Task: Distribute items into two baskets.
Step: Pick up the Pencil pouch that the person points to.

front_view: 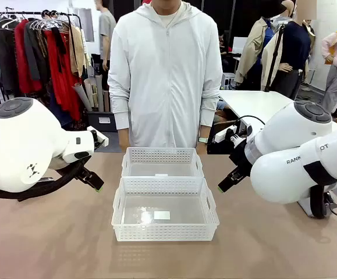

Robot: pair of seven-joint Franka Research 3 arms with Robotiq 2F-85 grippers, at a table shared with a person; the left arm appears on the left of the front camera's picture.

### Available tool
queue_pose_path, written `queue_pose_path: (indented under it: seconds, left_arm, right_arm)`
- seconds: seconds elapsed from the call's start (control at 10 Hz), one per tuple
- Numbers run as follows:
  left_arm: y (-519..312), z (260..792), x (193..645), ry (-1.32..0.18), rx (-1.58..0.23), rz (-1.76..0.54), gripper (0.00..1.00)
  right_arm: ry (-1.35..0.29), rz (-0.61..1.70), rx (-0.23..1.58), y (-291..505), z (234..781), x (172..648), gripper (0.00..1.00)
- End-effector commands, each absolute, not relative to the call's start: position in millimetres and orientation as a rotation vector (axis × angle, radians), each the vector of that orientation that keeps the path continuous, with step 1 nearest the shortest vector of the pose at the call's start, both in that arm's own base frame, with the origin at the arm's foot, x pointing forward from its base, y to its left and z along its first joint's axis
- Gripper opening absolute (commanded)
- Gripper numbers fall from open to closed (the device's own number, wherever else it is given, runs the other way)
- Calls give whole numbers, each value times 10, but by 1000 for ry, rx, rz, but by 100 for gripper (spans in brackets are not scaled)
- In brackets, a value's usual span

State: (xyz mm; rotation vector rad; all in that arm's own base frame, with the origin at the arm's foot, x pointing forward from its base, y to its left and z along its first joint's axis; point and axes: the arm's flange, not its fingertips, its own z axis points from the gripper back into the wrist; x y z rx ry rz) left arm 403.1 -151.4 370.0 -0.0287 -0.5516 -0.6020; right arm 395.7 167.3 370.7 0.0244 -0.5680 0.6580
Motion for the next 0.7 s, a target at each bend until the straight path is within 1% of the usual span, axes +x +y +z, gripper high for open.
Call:
queue_pose_path:
  seconds: [0.0,0.6]
  left_arm:
    - [-1515,3701,4031,-552,-29,-602,100]
    - [-1515,3701,4031,-552,-29,-602,100]
  right_arm:
    - [-568,658,24,1673,3708,3957,100]
    - [-568,658,24,1673,3708,3957,100]
